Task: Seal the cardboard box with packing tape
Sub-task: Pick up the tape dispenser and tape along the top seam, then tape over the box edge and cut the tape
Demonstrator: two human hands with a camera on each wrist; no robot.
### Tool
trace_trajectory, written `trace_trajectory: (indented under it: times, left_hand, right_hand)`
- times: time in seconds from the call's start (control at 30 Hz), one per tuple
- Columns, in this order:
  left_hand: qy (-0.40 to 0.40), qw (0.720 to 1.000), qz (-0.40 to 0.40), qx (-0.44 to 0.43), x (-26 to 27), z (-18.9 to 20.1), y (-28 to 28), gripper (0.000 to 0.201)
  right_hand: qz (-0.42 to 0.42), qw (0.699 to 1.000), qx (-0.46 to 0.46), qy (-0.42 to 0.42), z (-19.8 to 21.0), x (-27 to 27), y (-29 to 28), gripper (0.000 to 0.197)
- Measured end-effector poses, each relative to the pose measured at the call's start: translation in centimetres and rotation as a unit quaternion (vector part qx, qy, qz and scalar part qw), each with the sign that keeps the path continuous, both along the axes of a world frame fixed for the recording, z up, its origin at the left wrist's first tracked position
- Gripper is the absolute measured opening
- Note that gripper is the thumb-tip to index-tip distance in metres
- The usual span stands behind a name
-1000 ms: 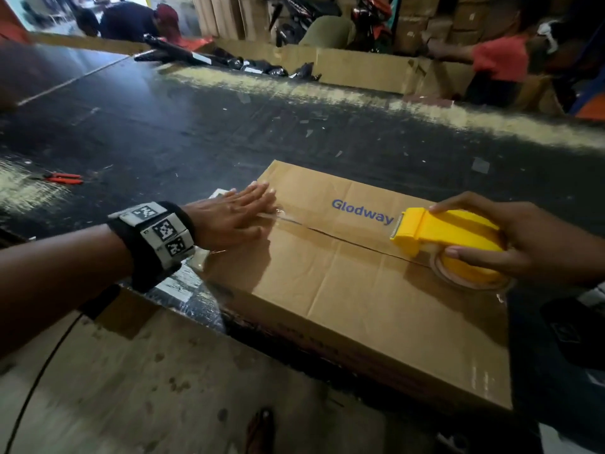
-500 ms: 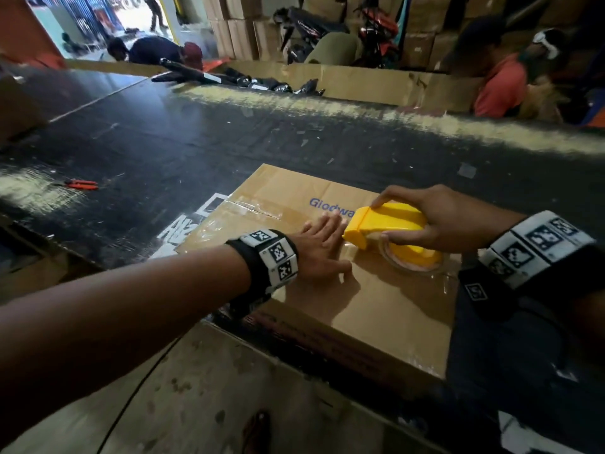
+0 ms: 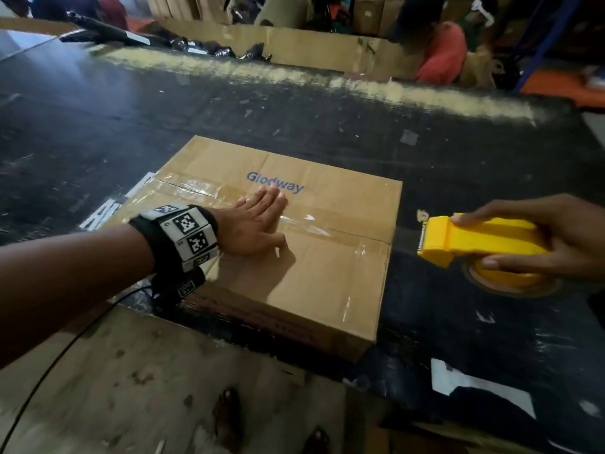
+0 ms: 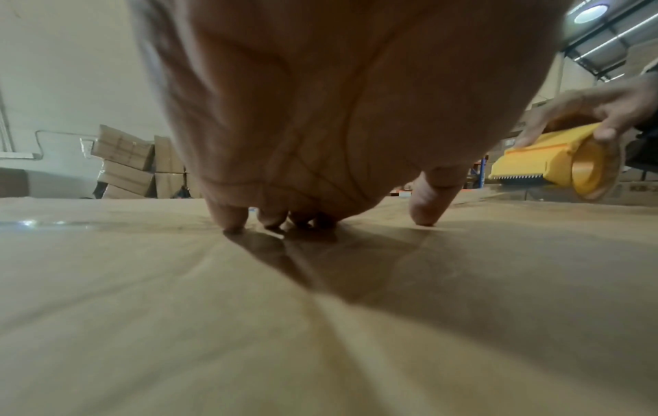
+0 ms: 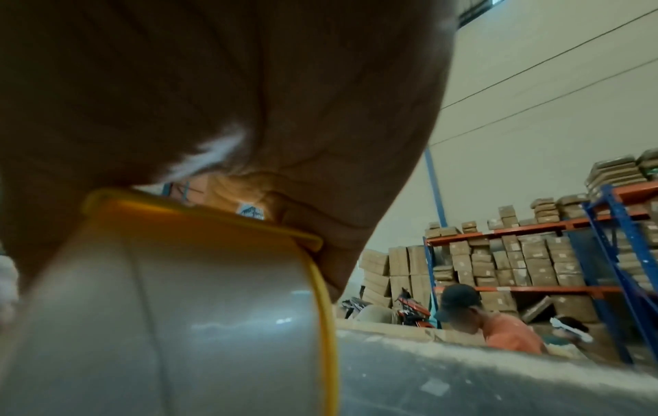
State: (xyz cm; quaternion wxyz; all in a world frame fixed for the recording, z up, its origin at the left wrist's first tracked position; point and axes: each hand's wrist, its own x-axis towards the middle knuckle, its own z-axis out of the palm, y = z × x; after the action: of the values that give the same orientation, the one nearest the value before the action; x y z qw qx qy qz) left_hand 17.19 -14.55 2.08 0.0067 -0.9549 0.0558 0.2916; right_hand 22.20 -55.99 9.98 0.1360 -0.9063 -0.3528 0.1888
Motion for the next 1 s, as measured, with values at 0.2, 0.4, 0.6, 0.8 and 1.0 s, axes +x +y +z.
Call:
trace_trajectory:
  times: [0.2, 0.4, 0.6, 0.8, 1.0]
  left_hand:
    - [0.005, 1.000, -0.006, 0.000, 0.0, 0.2, 0.1, 0.086]
    - [-0.045, 0.998, -0.030, 0.012, -0.2, 0.7, -0.5, 0.097]
    - [-0.185, 0.924, -0.307, -0.138, 2.1, 2.3, -9.6, 0.062]
    - [-0.103, 0.915, -0.355, -0.162, 3.6, 2.7, -15.7, 0.043]
    - [0.141, 0.850, 0.000, -0.508, 5.6, 4.8, -20.1, 0.033]
  right_hand:
    - [-0.013, 0.996, -0.079, 0.037, -5.9, 1.8, 1.2, 0.058]
    - [-0.089, 0.991, -0.037, 0.089, -10.0, 0.8, -4.3, 0.064]
    - [-0.175, 0.968, 0.158, 0.082, -9.2, -3.2, -4.5, 0.048]
    - [-0.293, 0.883, 0.366, -0.022, -9.9, -9.8, -3.6, 0.059]
    - [-0.382, 0.787, 0.459, -0.156, -10.3, -14.7, 1.2, 0.067]
